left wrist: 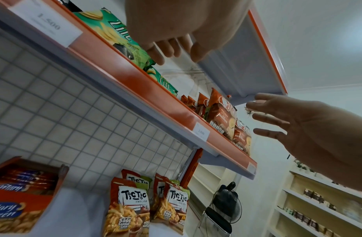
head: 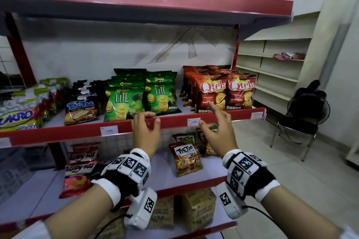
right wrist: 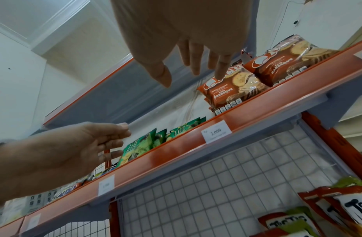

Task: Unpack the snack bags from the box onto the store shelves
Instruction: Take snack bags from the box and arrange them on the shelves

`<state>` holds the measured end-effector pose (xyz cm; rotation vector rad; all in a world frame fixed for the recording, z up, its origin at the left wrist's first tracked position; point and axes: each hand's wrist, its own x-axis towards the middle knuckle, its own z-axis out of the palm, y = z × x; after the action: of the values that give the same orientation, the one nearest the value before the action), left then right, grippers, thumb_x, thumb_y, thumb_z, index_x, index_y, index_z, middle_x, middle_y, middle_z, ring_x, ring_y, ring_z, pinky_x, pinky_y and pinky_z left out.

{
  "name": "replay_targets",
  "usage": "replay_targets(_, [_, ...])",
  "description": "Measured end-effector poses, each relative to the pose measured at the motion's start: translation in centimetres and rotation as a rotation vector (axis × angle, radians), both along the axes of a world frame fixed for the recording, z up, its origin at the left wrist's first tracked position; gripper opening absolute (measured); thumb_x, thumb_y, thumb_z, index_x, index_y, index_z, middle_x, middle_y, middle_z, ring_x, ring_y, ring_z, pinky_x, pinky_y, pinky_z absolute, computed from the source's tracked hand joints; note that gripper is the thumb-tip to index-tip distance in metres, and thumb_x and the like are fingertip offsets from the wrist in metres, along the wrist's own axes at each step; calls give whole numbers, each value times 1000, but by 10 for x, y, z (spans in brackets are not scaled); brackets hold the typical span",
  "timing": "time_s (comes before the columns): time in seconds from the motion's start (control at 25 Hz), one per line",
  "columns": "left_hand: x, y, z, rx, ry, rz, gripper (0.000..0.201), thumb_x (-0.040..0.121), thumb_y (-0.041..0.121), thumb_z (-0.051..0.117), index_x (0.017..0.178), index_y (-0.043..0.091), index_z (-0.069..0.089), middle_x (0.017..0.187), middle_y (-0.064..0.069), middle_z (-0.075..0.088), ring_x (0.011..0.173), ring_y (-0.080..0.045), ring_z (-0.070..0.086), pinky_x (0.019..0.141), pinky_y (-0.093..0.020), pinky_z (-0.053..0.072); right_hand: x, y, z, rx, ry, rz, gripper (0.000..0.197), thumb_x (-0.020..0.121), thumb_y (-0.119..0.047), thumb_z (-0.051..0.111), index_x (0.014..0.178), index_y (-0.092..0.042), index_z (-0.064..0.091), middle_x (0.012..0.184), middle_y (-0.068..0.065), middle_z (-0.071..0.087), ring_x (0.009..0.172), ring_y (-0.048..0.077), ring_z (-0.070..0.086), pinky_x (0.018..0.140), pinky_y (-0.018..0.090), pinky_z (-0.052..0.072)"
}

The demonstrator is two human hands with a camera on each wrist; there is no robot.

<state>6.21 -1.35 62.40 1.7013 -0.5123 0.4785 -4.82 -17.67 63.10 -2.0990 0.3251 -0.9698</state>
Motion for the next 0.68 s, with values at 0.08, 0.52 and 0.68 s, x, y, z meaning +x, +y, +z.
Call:
replay_targets(0.08, [-2, -2, -17, -8, -40, 20, 11, 88, 7, 60, 97, 12, 55, 97, 5, 45, 96, -27, 50, 86, -36, 45, -3, -1, -12, 6, 16, 17, 62, 89, -25, 63, 143, -35, 34, 136, 0, 34, 118, 7, 37, 95, 14, 31])
replay_targets(0.52, [-42, -29, -200, 83, 202, 11, 22, 89, -3, 55, 103, 14, 52, 106, -4, 49, 88, -24, 49, 84, -41, 47, -33, -34, -184, 104, 298, 195, 54, 86, -11, 64, 135, -25, 47, 129, 1, 41, 122, 9, 39, 105, 20, 32])
replay_targets(0.68, [-51, -19, -280, 263, 491, 54, 36, 89, 1, 56, 124, 1, 47, 130, -16, 43, 116, -33, 47, 96, -47, 45, -47, -41, -252, 183, 488, 209, 58, 85, -7, 64, 137, -26, 44, 132, 4, 36, 124, 16, 43, 109, 28, 35])
